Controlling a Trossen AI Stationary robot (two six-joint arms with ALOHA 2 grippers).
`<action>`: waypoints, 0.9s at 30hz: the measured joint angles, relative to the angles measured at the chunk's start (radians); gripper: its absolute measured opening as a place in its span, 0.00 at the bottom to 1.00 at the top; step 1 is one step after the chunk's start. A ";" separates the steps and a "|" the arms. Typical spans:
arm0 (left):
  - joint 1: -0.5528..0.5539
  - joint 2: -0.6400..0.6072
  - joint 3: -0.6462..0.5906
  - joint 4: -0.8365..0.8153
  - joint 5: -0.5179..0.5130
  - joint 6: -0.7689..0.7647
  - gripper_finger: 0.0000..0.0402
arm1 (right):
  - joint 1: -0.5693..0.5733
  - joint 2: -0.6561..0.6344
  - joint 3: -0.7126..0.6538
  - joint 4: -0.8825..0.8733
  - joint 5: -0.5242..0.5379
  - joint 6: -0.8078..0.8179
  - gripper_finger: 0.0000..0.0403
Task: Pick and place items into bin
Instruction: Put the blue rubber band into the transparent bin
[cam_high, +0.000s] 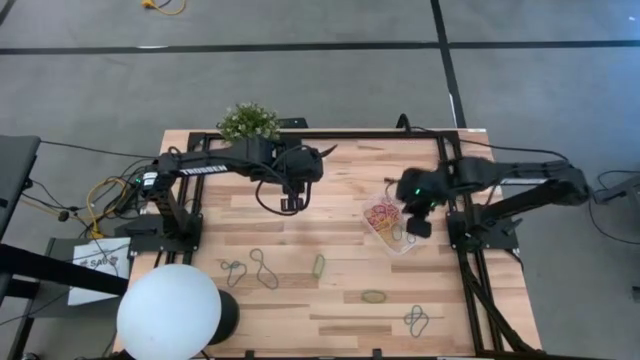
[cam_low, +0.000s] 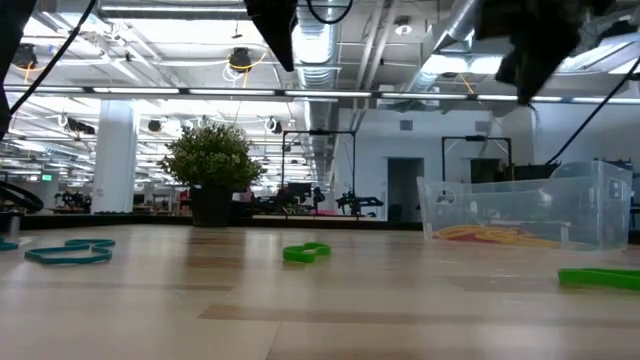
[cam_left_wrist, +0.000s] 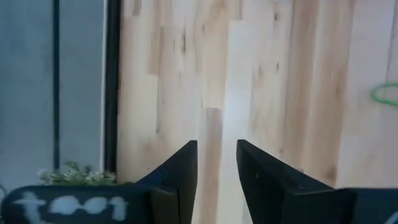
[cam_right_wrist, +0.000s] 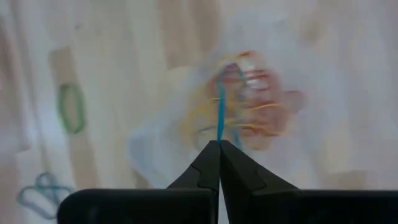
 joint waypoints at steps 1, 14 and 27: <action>-0.003 0.000 -0.004 0.000 0.001 -0.012 0.26 | 0.018 0.007 -0.029 0.028 -0.029 0.003 0.00; -0.034 0.006 -0.080 -0.004 -0.001 -0.148 0.26 | 0.098 0.195 -0.102 0.031 -0.042 -0.004 0.01; -0.041 0.029 -0.081 -0.079 0.003 -0.285 0.26 | 0.117 0.307 -0.097 0.011 0.086 -0.050 0.25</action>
